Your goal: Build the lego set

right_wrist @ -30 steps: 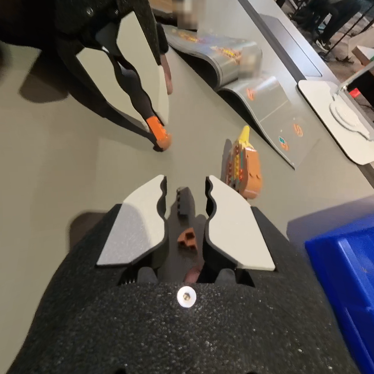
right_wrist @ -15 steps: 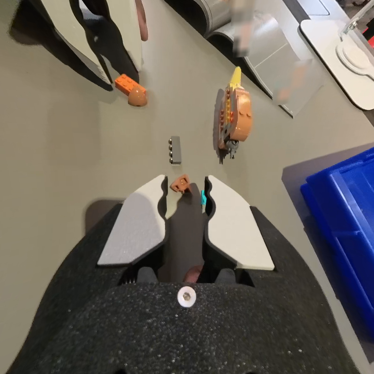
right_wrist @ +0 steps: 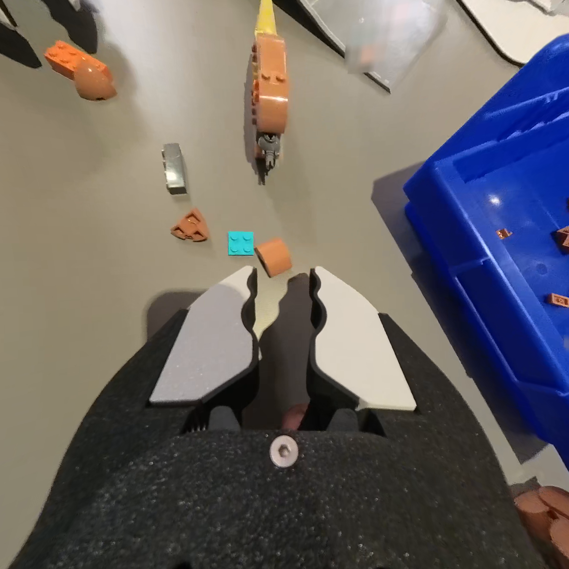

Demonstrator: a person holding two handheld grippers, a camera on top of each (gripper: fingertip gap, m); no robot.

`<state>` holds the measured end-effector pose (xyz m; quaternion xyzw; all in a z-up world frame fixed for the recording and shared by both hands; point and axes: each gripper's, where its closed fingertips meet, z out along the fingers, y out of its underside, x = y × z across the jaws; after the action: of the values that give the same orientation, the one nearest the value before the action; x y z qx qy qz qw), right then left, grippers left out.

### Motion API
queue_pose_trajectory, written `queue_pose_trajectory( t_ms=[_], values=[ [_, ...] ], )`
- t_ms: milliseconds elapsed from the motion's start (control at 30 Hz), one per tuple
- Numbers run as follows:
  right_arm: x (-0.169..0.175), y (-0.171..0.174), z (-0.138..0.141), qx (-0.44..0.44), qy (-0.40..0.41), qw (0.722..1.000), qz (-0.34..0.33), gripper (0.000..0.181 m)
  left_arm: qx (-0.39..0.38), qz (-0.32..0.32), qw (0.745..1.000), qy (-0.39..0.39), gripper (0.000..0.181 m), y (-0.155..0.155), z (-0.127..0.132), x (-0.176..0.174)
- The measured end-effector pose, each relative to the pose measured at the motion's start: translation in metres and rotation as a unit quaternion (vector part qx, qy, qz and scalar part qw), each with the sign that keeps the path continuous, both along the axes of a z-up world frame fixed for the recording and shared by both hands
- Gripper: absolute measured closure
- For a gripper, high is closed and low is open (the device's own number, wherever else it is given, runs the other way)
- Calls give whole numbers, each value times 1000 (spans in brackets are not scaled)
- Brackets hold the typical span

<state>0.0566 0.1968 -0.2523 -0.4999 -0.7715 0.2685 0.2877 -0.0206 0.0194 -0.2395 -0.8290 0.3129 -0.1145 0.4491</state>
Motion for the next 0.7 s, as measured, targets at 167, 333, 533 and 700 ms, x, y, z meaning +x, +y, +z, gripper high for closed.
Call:
queue_pose_trajectory(
  t_ms=[167, 333, 533, 700],
  values=[
    [-4, -3, -5, -4, -7, 999, 32, 150, -18, -3, 1000, -4, 151, -2, -5, 1],
    [-9, -2, -6, -5, -9, 999, 50, 152, -25, -2, 1000, -4, 151, -2, -7, 0],
    [-10, -7, -7, -25, -14, 997, 67, 163, -35, -4, 999, -5, 152, -3, -9, 1],
    [-10, -7, -7, -26, -13, 997, 69, 164, -43, -4, 999, -2, 154, -3, -12, 1]
  ],
)
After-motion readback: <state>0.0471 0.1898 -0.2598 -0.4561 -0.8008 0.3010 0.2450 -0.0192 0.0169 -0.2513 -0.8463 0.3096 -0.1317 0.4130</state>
